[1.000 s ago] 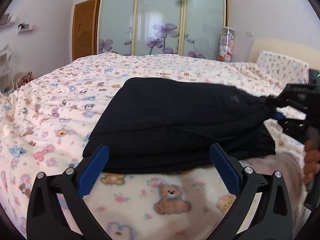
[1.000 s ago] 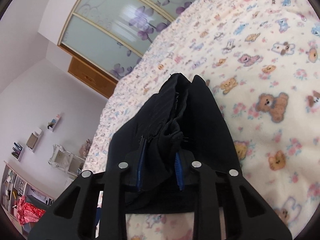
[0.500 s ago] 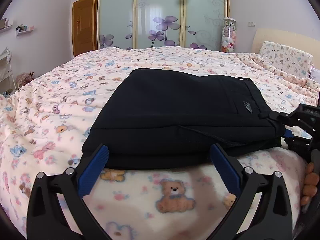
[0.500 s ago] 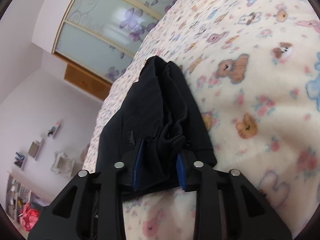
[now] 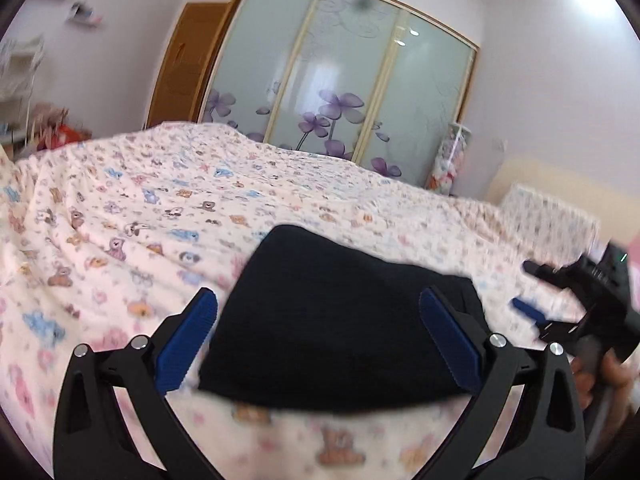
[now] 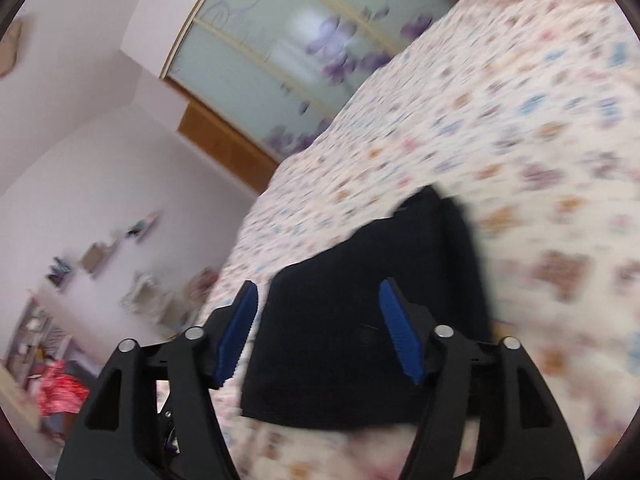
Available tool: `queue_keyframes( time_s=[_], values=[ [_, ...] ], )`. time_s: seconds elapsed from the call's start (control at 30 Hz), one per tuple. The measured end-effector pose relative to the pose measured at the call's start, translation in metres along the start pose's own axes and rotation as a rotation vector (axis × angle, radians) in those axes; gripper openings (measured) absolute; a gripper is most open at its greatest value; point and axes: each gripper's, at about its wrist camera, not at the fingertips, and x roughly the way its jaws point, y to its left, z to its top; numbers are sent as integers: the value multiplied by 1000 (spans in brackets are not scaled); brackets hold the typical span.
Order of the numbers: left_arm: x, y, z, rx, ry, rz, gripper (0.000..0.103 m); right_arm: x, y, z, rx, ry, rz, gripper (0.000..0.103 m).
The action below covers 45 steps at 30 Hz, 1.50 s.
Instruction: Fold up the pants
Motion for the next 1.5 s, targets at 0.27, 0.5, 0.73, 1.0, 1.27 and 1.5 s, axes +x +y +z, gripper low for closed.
queue_keyframes(
  time_s=[0.27, 0.5, 0.73, 1.0, 1.27, 1.5],
  values=[
    [84, 25, 30, -155, 238, -88, 101, 78, -49, 14, 123, 191, -157, 64],
    [93, 35, 14, -212, 288, -116, 101, 59, -68, 7, 194, 162, -77, 43],
    [88, 23, 9, -118, 311, -133, 101, 19, -29, -16, 63, 194, 116, 62],
    [115, 16, -28, 32, 424, 0, 101, 31, -84, -40, 217, 239, 123, 16],
    [94, 59, 24, -71, 424, -29, 101, -8, -60, 20, 63, 151, -36, 88],
    [101, 109, 41, -219, 487, 14, 101, 29, -80, 24, 103, 345, -111, 82]
  ],
)
